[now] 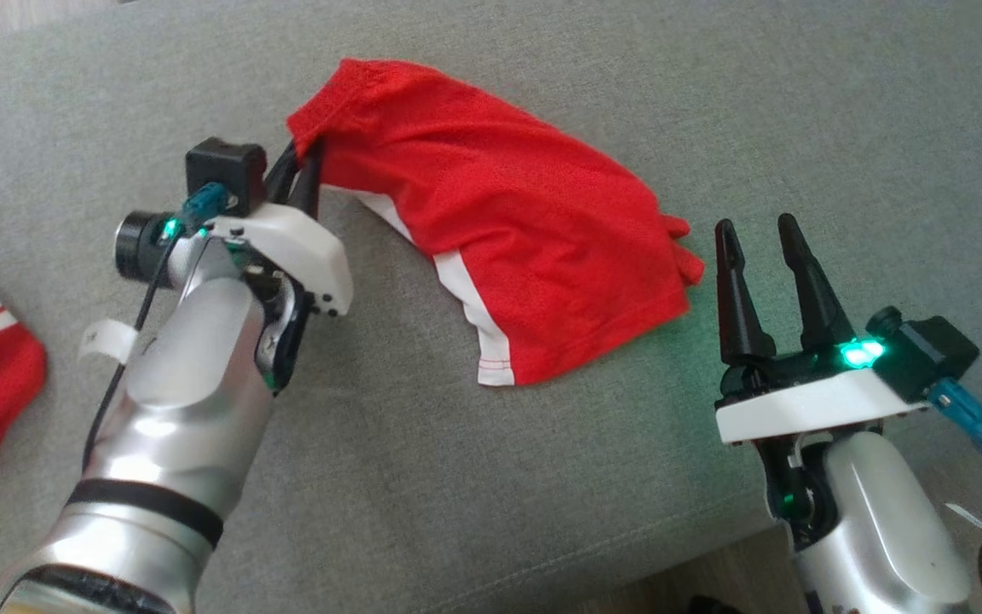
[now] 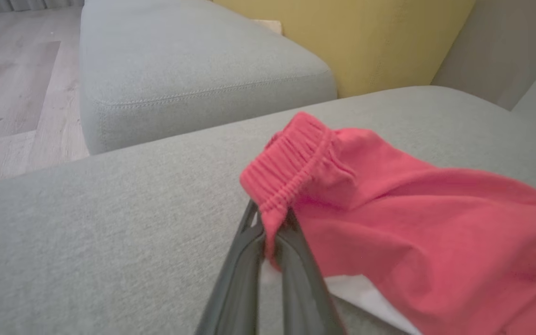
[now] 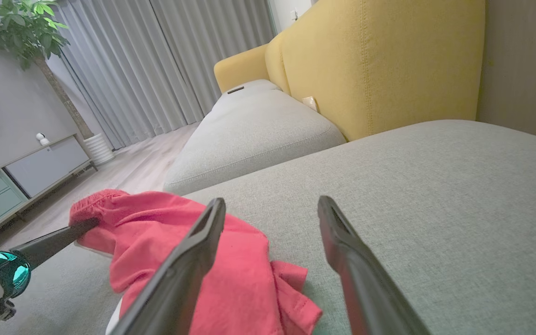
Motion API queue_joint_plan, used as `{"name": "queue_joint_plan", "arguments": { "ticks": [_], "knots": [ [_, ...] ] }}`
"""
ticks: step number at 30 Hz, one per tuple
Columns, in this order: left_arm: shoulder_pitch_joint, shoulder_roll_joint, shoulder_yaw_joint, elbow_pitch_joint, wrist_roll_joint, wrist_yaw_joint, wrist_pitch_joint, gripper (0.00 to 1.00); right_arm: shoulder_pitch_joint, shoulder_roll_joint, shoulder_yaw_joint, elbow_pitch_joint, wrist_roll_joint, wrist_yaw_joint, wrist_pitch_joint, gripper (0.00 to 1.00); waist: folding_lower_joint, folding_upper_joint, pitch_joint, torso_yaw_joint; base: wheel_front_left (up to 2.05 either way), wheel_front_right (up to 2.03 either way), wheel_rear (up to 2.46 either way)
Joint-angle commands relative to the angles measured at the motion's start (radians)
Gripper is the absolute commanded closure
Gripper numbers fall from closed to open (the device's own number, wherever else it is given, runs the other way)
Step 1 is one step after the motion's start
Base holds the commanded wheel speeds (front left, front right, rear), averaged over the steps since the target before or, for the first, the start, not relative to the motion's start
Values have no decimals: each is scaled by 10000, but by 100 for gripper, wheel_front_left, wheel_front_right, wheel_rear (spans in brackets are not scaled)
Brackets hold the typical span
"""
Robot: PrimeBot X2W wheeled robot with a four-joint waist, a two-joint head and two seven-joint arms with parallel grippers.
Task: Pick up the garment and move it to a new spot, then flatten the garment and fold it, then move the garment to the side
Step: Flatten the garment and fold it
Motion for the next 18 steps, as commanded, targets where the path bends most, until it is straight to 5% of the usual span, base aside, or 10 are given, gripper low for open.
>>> {"name": "queue_joint_plan", "arguments": {
  "ticks": [1, 4, 5, 6, 18],
  "knots": [
    [-501, 255, 386, -17, 91, 53, -55, 100, -212, -22, 256, -333, -92, -9, -111, 0, 0, 0, 6, -24, 0, 0, 0],
    [-546, 214, 442, 320, 82, -32, -55, 100, -211, -22, 270, -309, -117, -9, -111, 0, 0, 0, 5, -36, 0, 0, 0],
    [-581, 189, 479, 410, 90, -46, -55, 65, -209, -22, 269, -293, -133, -9, -111, 0, 0, 0, -2, -32, 0, 0, 0],
    [-607, 158, 525, 475, 94, -52, -55, 0, -204, -22, 261, -280, -146, -9, -111, 0, 0, 0, -12, -21, 0, 0, 0],
    [-52, 35, 1640, -1225, 343, -200, -55, 0, -153, -22, -76, -309, -581, -9, -111, 0, 0, 0, -407, 768, 0, 0, 0]
  ]
}}
